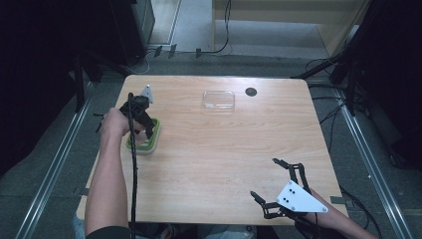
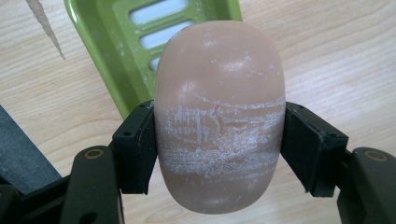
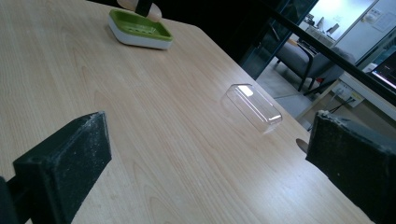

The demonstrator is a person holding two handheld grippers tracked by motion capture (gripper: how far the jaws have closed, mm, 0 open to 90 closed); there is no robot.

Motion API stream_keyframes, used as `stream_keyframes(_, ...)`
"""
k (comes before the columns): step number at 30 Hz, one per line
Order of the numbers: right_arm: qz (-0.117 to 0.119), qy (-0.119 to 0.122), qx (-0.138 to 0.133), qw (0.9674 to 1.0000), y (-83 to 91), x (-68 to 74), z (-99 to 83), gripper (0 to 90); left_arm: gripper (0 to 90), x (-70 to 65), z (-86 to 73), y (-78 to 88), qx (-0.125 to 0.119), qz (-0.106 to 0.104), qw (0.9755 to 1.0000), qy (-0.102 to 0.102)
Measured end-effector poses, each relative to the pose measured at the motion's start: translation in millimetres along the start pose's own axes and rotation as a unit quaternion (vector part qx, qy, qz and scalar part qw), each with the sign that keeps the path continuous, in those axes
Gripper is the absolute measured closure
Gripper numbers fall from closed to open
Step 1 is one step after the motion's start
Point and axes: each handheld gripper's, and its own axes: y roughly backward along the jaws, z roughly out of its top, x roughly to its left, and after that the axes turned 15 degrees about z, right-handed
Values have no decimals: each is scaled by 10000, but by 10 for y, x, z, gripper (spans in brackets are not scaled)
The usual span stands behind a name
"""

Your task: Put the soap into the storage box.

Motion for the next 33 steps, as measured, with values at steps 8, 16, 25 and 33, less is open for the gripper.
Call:
stream_keyframes(8, -1, -13, -7, 10000, -1, 0, -1, 0, 337, 35, 49, -104, 51, 1, 9999, 106)
stream_keyframes(16, 2, -11, -10, 10000, 0, -1, -1, 0, 338, 63, 80, -179, 17, -4, 9997, 231)
stream_keyframes(25, 0, -14, -13, 10000, 2, -2, -2, 0, 337, 63, 131, -277, 39, -10, 9995, 312)
stream_keyframes(33, 1, -11, -15, 10000, 0, -2, -3, 0, 337, 62, 151, -317, 16, 10, 9994, 359)
